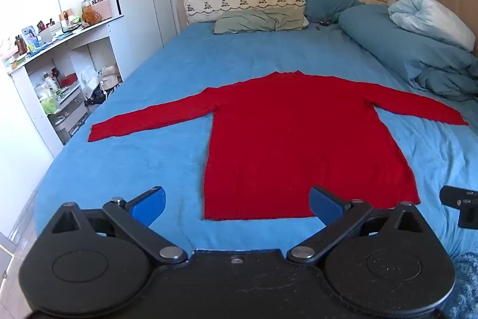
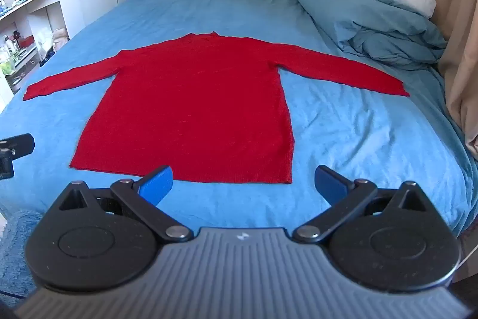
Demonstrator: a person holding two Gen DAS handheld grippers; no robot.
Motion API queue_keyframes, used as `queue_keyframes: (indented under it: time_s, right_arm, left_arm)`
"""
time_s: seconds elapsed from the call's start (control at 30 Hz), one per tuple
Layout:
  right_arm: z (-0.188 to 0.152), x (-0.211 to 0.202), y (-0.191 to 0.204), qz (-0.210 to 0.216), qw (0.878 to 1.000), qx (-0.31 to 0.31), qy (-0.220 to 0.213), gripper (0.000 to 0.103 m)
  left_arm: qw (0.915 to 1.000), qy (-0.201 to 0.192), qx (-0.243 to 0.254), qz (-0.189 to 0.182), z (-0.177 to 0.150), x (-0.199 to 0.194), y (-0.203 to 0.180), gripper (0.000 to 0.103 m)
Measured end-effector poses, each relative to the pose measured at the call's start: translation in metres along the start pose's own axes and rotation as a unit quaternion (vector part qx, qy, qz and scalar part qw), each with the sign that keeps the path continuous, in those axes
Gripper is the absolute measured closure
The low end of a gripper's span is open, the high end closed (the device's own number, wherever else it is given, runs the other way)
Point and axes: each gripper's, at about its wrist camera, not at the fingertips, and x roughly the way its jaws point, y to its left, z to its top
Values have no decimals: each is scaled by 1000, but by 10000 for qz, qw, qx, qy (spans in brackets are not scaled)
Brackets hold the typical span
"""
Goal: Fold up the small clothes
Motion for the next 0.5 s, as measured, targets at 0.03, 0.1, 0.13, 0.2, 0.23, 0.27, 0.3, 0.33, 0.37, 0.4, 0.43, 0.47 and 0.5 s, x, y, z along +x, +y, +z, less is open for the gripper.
queue_keyframes:
  time_s: [0.03, 0.1, 0.13, 0.2, 0.23, 0.27, 0.3, 0.33, 0.37, 0.4, 0.43, 0.47, 0.5]
  right_arm:
    - [0, 0, 0, 14, 10000, 14, -18, 0]
    - [0, 0, 0, 24, 10000, 27, 6, 0]
    - [0, 0, 0, 34, 10000, 30, 7, 0]
    - [0, 0, 0, 34, 10000, 31, -1, 0]
    - [0, 0, 0, 35, 10000, 35, -6, 0]
    - [0, 0, 0, 42, 10000, 35, -3, 0]
    - [0, 0, 0, 41, 10000, 39, -1, 0]
    - [0, 0, 0, 41, 10000, 39, 0, 0]
    - [0, 0, 0, 45, 10000, 37, 0, 0]
    - [0, -1, 0, 45, 10000, 41, -1, 0]
    - [0, -1, 0, 42, 10000, 41, -1, 0]
    - [0, -1, 0, 43, 10000, 39, -3, 0]
    - [0, -1, 0, 46, 10000, 40, -3, 0]
  left_arm:
    - [10000, 28, -20, -42, 0, 0, 0, 0]
    - [9999, 61, -33, -105, -1, 1, 1, 0]
    - [9999, 72, -24, -116, -1, 1, 1, 0]
    - [9999, 89, -3, -138, -1, 2, 2, 0]
    - [9998, 103, -8, -158, -1, 3, 2, 0]
    - [9999, -68, -49, 140, -1, 1, 0, 0]
    - [9999, -45, -50, 142, 0, -2, 1, 0]
    - [9999, -50, -66, 136, -1, -3, 1, 0]
    - [9999, -57, -79, 135, -1, -4, 0, 0]
    - [9998, -64, -89, 137, -2, -4, 0, 0]
    - [9998, -61, -105, 133, -1, -4, 0, 0]
    - [9998, -52, -127, 122, -1, -3, 4, 0]
    - [9998, -59, -127, 131, -1, -4, 4, 0]
